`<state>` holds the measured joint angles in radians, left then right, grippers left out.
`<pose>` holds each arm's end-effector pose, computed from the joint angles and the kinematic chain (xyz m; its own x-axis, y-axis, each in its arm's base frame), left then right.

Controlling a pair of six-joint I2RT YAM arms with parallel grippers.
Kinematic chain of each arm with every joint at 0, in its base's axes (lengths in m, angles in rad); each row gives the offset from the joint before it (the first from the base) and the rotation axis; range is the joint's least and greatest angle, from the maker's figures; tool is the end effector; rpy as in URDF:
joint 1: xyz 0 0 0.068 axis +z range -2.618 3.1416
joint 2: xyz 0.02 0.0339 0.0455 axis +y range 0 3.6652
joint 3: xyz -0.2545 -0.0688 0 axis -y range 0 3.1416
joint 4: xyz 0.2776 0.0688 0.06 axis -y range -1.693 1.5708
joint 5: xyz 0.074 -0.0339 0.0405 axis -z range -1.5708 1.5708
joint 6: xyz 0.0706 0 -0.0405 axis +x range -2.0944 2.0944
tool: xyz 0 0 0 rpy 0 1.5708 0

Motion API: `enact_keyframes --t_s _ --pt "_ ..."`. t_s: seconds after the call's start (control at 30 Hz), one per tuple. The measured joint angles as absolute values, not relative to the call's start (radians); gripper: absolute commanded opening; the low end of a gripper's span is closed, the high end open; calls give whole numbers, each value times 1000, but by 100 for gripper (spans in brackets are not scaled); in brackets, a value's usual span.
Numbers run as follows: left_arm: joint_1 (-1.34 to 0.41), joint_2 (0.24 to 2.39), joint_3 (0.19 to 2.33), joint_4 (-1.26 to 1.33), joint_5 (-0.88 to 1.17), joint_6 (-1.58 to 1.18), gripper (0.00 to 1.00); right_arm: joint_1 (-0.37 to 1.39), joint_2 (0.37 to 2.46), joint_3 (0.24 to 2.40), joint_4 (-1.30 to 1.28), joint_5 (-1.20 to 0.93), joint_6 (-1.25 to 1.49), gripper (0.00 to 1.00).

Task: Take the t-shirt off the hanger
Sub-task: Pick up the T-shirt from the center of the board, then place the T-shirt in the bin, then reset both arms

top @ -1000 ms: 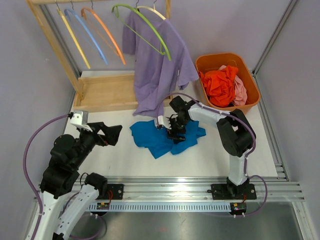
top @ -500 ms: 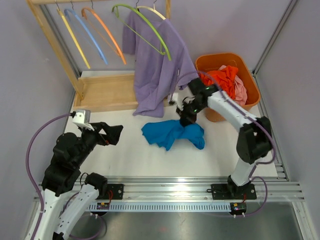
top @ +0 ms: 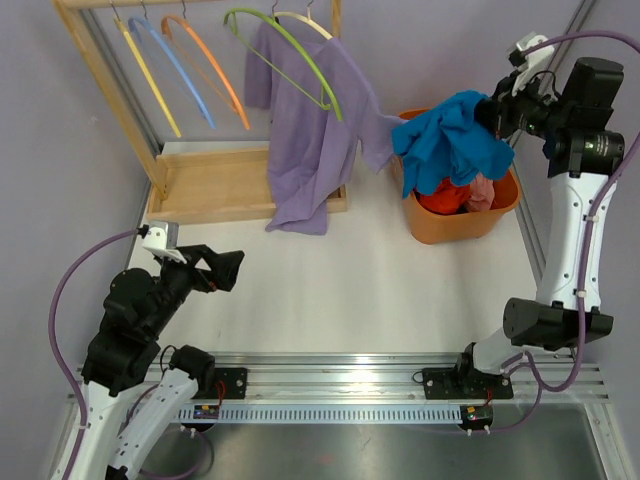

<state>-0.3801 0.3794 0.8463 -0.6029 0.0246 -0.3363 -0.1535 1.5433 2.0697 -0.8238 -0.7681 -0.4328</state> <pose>0.1365 -0.0564 0.3667 -0.2487 -0.2559 -0.9342 0.3299 0.8844 -0.3301 0.3457 -0.0038 0.5227 -0.0337 -0.3000 -0.9533 -0.6176 0.7562 -0.2162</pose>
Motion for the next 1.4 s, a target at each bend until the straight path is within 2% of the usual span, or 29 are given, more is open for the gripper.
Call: enact_keyframes --t_s 0.3,0.63,0.77,0.87,0.93,1.0,1.03,1.13,1.4 --pt "-380 376 842 -599 25 -334 99 -243 1791 2120 -775 -649 -332 0" --pt "-380 389 829 -586 26 -336 99 -152 2158 2012 -756 -403 -323 2" --pt "-380 391 829 -584 26 -336 99 -140 2190 2026 -719 -334 -323 13" --pt "-380 391 829 -582 26 -336 99 -139 2189 2026 -721 -322 -337 32" --pt "-380 392 829 -582 26 -337 99 -141 2179 2017 -718 -321 -349 57" --pt "-380 398 829 -582 26 -337 99 -145 2150 1994 -709 -311 -362 69" --pt "-380 402 829 -582 26 -337 99 -147 2132 1988 -717 -307 -368 81" --pt "-380 414 829 -581 26 -337 99 -158 2085 2001 -781 -307 -384 99" --pt "-380 442 830 -573 26 -336 99 -163 2006 2194 -988 -358 -358 99"
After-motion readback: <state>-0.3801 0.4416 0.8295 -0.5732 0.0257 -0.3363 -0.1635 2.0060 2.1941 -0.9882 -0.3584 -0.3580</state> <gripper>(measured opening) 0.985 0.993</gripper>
